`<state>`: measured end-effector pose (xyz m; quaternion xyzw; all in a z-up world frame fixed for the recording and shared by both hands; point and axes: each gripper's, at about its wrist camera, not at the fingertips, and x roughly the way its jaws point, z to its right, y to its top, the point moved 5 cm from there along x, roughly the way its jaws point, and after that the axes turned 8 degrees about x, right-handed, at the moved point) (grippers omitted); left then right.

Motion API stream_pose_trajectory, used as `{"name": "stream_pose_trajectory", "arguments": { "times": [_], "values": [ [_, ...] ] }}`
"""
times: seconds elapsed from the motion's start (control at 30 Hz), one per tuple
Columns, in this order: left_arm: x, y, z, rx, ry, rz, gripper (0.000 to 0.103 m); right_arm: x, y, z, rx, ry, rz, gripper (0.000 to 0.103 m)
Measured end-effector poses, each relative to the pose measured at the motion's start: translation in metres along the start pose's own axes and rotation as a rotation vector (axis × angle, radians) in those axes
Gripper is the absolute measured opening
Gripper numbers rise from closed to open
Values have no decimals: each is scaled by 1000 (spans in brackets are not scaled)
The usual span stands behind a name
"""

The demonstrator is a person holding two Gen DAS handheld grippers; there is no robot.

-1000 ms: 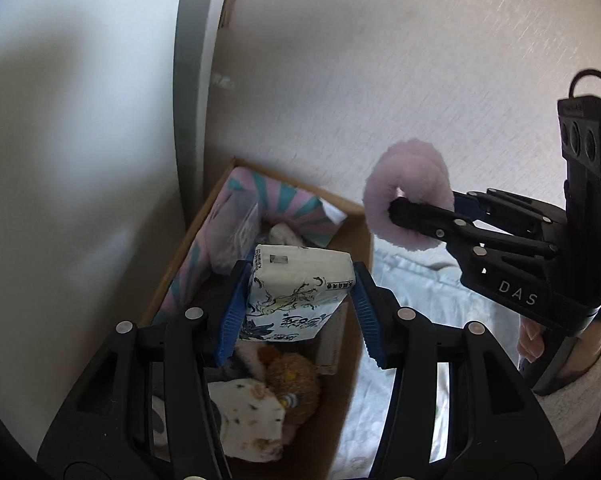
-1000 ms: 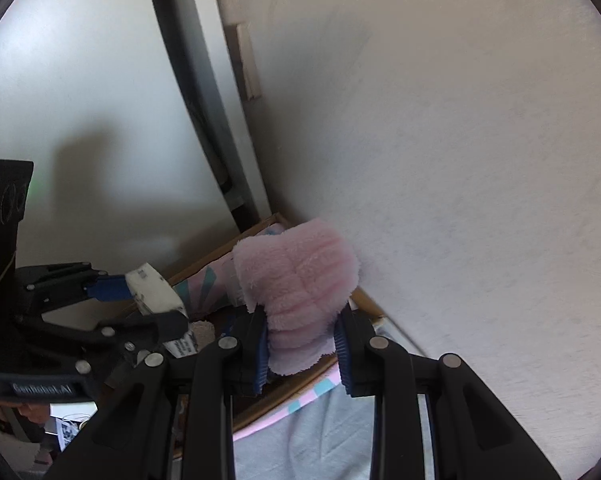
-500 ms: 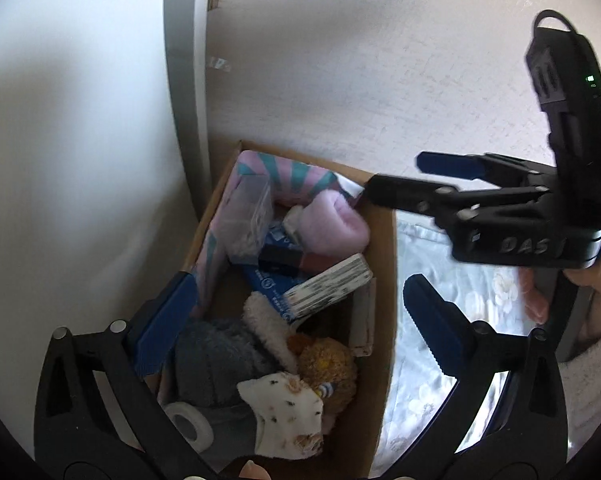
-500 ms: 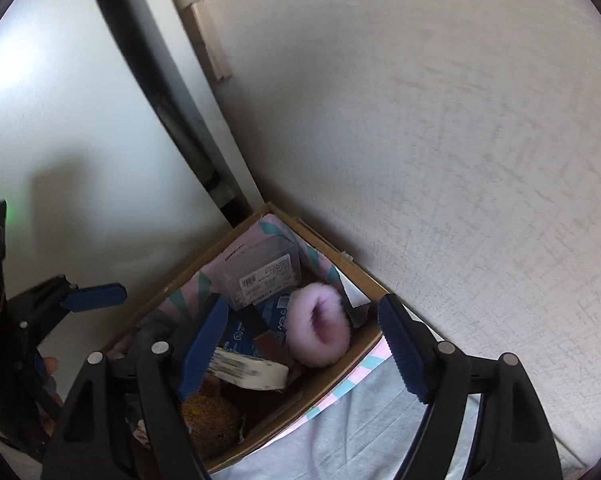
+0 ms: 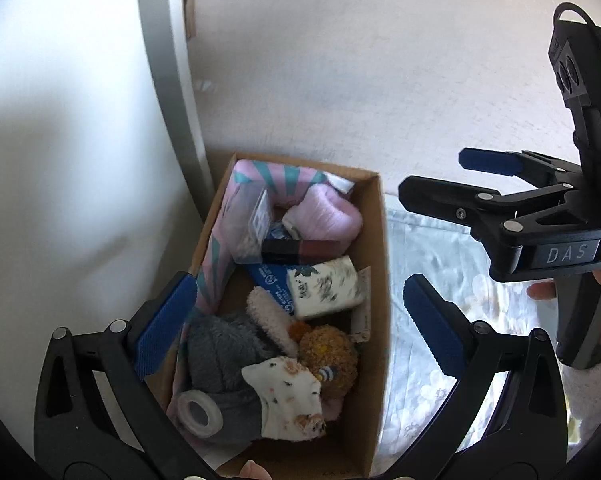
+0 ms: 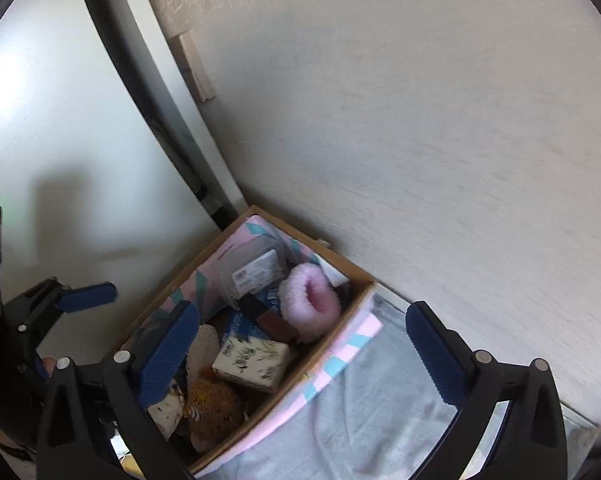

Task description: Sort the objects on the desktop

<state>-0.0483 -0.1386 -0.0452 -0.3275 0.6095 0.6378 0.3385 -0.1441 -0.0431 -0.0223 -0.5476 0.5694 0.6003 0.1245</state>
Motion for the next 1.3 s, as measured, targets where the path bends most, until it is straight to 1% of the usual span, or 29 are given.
{"name": "stream_pose_trajectory", "arguments": {
  "times": [0.07,0.1,0.13,0.23,0.3,0.33,0.37,0.4,0.47,0.6,0.73,0.9,1.03,1.13,1.3],
  "values": [
    [-10,3,7,17,-9,15,103,-18,-4,3,10,-33,30,103],
    [-13,5,10,23,-10,18,103,-19,-7,1,11,-50,43,103],
    [-18,7,14,32,-9,20,103,-34,-9,4,15,-73,58,103],
    [-32,13,29,76,34,37,103,-72,-16,16,47,-150,75,103],
    [-44,15,41,113,53,63,103,-100,-24,32,103,-218,91,103],
    [-49,16,48,130,62,76,103,-116,-31,40,145,-268,105,103],
    [-54,17,55,142,67,89,103,-104,-42,37,175,-296,113,103],
    [-59,18,64,151,63,103,103,-102,-54,41,216,-328,119,103],
    [-63,19,76,163,49,111,103,-134,-64,56,277,-371,129,103],
    [-68,21,99,180,21,121,103,-168,-91,73,379,-470,158,103],
    [-72,22,115,168,19,134,103,-186,-111,84,444,-512,184,103],
    [-71,18,130,211,7,129,103,-184,-131,89,491,-539,192,103],
    [-70,14,139,226,-8,122,103,-184,-135,89,503,-539,195,103],
    [-68,13,140,226,-4,117,103,-183,-134,88,503,-544,200,103],
    [-71,13,138,209,-2,135,103,-179,-136,89,504,-543,200,103]
  ]
}}
